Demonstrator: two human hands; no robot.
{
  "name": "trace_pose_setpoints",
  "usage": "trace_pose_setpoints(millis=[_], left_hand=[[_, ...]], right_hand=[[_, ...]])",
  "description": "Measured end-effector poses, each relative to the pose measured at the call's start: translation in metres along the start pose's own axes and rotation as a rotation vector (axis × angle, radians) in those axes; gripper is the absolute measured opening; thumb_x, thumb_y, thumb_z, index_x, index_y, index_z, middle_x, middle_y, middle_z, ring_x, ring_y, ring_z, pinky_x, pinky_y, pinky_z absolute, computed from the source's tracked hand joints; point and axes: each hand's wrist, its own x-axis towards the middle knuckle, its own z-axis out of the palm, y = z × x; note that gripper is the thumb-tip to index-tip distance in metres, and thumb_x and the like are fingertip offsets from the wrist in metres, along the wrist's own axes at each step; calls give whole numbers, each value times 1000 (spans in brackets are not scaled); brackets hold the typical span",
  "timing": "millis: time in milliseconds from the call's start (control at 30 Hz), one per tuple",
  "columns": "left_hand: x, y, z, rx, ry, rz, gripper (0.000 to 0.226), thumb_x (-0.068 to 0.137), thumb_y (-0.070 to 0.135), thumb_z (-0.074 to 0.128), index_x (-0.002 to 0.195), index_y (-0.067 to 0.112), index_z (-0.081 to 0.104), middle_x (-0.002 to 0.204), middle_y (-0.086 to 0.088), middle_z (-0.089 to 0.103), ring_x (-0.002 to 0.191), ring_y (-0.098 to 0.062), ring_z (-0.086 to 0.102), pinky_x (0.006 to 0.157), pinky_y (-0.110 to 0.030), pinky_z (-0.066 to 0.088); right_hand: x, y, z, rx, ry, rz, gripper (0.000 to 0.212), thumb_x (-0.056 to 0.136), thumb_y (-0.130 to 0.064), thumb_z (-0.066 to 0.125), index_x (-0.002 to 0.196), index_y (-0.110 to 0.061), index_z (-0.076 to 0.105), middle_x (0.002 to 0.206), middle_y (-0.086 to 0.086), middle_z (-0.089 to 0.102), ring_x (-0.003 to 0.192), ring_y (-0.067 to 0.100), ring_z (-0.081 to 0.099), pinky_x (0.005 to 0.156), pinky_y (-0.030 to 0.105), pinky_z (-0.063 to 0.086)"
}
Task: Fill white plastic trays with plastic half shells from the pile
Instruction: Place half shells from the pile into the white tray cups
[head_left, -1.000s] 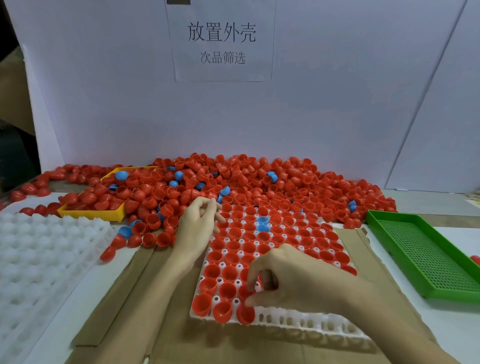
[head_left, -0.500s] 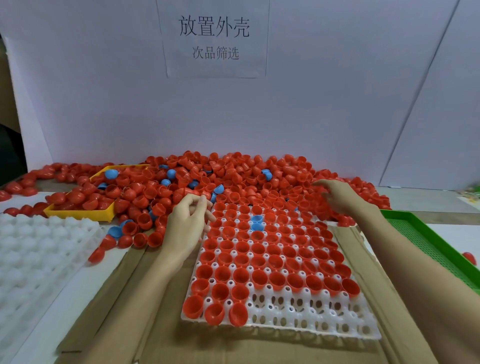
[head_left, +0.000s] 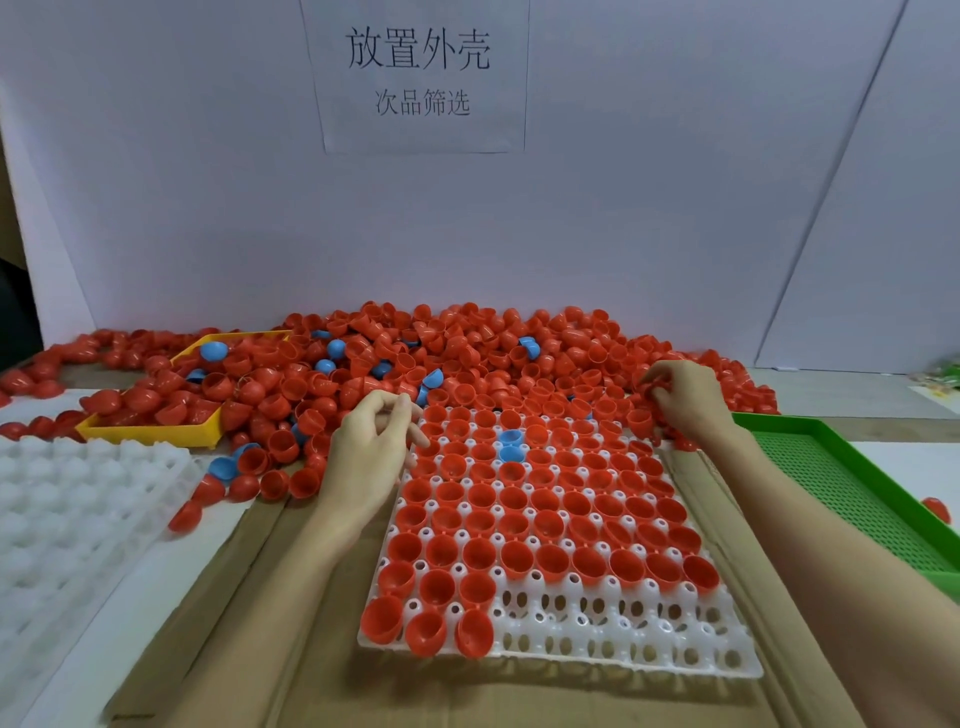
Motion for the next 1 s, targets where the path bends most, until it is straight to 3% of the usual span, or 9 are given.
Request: trace_pose_setpoints(millis=[133, 333, 467, 633, 733, 833, 1000], left_hand=[[-1, 0, 0, 24, 0, 19, 23, 108, 28, 49, 97, 17, 67, 75, 4, 74, 57, -8, 63, 51, -20, 47], [-3, 1, 2, 35, -23, 25, 23, 108, 27, 49, 97, 17, 66, 75, 6, 73, 59, -11, 64, 56, -28, 49], [-3, 1, 1, 45, -21, 38, 23, 108, 27, 49, 96, 17, 67, 75, 7, 73, 59, -10, 63, 57, -31, 51], [-7, 7, 2, 64, -48, 109, 16, 104, 25, 58, 94, 20, 69, 76, 5, 73, 62, -8, 64, 59, -28, 52], [-13, 16, 4, 65, -167, 203, 8, 100, 23, 66, 94, 22, 72, 81, 5, 74, 67, -11, 68, 64, -25, 54], [-20, 24, 8, -27, -349, 250, 5, 97, 22, 71, 100, 24, 74, 94, 3, 75, 74, -18, 73, 74, -27, 59], [-27, 30, 15, -222, -568, 177, 36, 96, 29, 71, 132, 31, 64, 125, -1, 69, 99, -26, 76, 87, -38, 62]], right_hand=[[-5, -6, -8, 179, 162, 69, 18, 95, 1, 68, 104, -7, 82, 107, 13, 78, 100, 25, 70, 99, 41, 55], [-12, 6, -10, 196, 161, 114, 17, 95, -1, 70, 105, -7, 82, 114, 14, 78, 114, 31, 70, 110, 49, 50], [-18, 10, -10, 248, 217, 148, 14, 94, -7, 72, 103, -11, 83, 110, 11, 79, 111, 30, 71, 105, 49, 53], [-36, -15, -25, 684, 210, 192, 14, 96, -18, 75, 109, -14, 80, 104, 6, 78, 101, 24, 74, 98, 47, 60], [-56, -43, -40, 916, 90, 58, 17, 92, -27, 75, 107, -20, 80, 103, 6, 80, 102, 26, 76, 92, 37, 63], [-74, -70, -51, 943, -182, -135, 17, 94, -30, 74, 109, -24, 81, 107, 2, 80, 99, 22, 77, 88, 26, 62], [-88, -99, -55, 851, -587, -320, 20, 100, -23, 71, 117, -17, 80, 111, 6, 80, 104, 26, 76, 93, 34, 61]])
